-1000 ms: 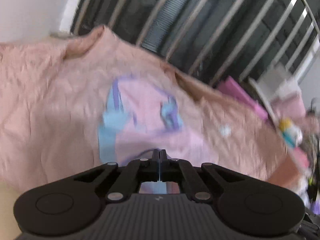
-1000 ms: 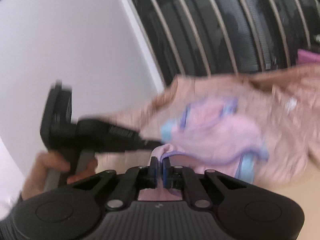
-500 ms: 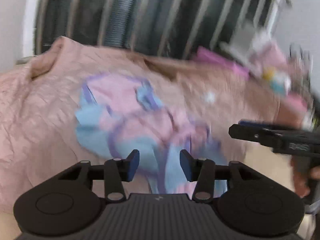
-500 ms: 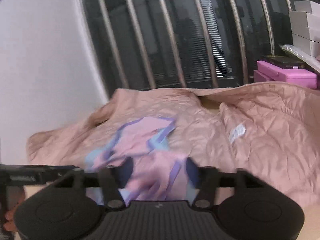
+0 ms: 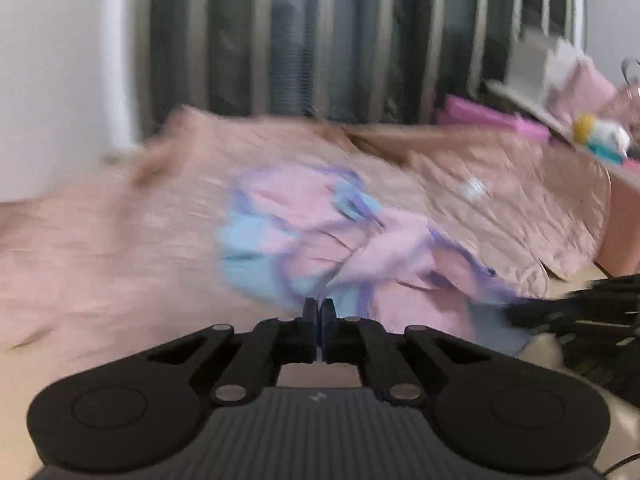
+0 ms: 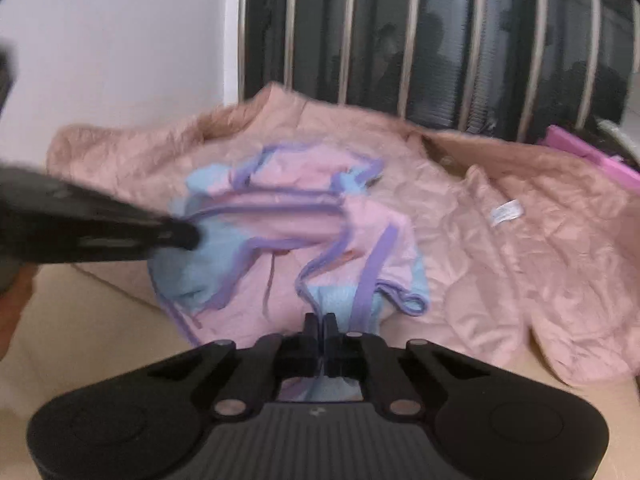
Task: Fold clothes
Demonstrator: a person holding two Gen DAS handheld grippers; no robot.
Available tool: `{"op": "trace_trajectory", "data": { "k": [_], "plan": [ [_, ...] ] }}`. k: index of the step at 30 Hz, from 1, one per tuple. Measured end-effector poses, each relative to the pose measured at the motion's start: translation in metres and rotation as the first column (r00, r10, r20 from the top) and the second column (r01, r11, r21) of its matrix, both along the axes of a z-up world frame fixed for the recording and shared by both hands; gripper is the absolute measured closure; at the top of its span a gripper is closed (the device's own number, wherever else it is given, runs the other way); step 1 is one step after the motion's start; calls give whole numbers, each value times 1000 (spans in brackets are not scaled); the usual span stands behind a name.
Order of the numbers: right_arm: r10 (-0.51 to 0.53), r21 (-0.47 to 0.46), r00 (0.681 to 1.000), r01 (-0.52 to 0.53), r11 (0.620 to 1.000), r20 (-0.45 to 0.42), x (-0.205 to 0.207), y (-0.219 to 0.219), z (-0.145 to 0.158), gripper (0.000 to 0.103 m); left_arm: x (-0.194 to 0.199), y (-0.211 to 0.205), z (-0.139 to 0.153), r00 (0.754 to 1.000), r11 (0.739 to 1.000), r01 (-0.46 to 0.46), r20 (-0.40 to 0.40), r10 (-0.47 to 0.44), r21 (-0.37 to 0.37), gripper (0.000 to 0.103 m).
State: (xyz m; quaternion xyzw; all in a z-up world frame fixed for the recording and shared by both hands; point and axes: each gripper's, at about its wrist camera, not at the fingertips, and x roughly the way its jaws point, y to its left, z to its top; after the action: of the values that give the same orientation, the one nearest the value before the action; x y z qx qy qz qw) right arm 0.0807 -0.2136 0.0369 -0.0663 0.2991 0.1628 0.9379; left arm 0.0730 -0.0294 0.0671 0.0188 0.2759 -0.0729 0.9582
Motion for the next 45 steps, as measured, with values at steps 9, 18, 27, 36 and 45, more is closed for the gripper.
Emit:
{"op": "trace_trajectory", "data": {
  "k": [9,18,27,36,45],
  "plan": [
    [13,133,990,-32,991,140,-179,-23,42,102,-181,32,14,977,985,-162,147,152,54,102],
    [42,-90,991,-30,995,129,-242,13,-11,77,-219,29,-28,994,971,-89,87,71,223,77],
    [197,-354,968,-133,926,153,-253,55,-21,75,-218,20,-45,998,936,22,48,-42,352,70],
    [128,-437,975,-36,899,183,-247,67,-28,71,-238,11,-46,996,889,-32,87,-9,457,59],
    [130,-504,962,10,864,242,-254,74,-35,71,-216,10,-54,1000,900,-16,24,6,437,95]
  ]
}}
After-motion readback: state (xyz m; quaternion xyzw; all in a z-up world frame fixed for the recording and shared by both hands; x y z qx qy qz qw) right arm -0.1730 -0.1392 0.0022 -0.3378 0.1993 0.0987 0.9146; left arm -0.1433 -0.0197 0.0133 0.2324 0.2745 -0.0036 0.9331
